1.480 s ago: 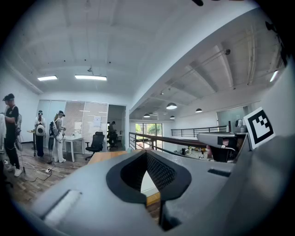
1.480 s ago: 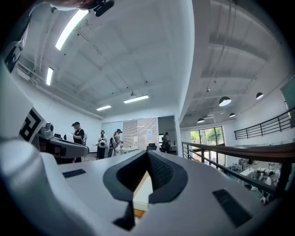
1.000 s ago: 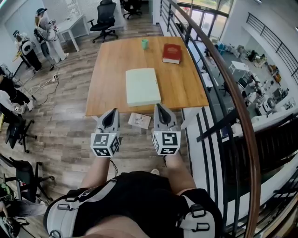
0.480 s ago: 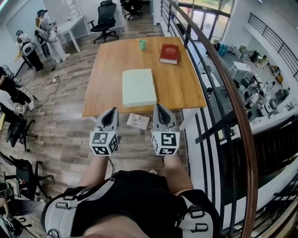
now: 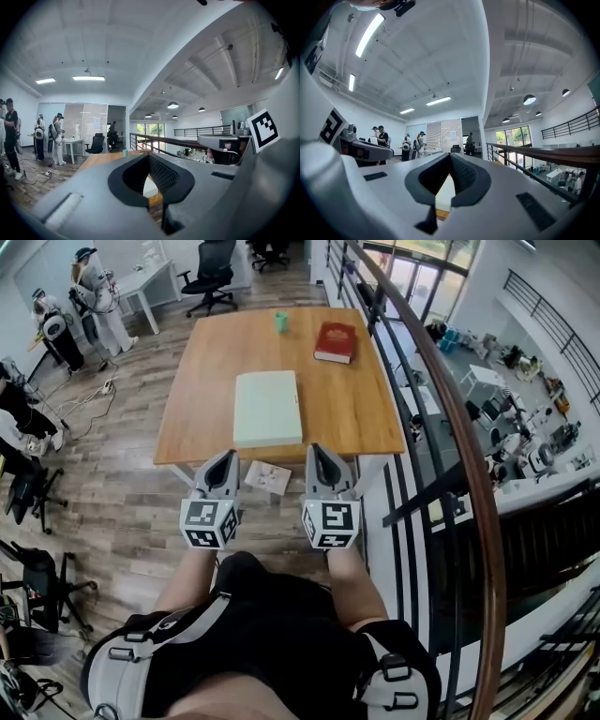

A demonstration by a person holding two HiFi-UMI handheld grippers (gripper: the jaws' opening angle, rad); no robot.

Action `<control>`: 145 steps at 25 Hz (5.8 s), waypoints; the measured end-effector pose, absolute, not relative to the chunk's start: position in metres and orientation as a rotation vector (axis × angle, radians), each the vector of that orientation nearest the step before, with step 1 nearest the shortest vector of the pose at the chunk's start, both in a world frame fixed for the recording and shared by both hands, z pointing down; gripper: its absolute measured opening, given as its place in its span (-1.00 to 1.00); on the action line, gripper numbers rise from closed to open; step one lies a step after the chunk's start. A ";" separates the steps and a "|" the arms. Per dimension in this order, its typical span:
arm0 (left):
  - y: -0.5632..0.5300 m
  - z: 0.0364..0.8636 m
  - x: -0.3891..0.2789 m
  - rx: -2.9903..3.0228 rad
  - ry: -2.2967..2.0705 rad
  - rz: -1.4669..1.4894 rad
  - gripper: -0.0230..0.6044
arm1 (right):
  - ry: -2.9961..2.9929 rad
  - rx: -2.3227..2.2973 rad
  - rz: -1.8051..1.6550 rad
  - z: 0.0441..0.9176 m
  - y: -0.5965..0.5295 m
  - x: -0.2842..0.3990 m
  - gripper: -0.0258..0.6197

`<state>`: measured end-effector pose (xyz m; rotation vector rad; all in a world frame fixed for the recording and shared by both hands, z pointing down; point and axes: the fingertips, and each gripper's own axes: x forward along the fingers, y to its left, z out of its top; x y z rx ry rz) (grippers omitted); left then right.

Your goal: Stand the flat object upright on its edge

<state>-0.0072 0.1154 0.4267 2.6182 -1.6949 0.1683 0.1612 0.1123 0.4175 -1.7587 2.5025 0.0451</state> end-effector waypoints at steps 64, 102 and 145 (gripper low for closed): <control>-0.307 0.474 -0.096 2.463 -1.716 0.206 -0.91 | 2.500 -1.858 -0.134 0.474 -0.318 0.130 -0.91; -0.261 0.723 -0.140 1.959 -1.385 0.704 -0.64 | 2.793 -1.994 -0.924 0.713 -0.285 0.121 -0.76; -0.251 0.745 -0.123 1.842 -1.016 0.304 -0.52 | 2.450 -1.571 -1.528 0.750 -0.281 0.120 -0.80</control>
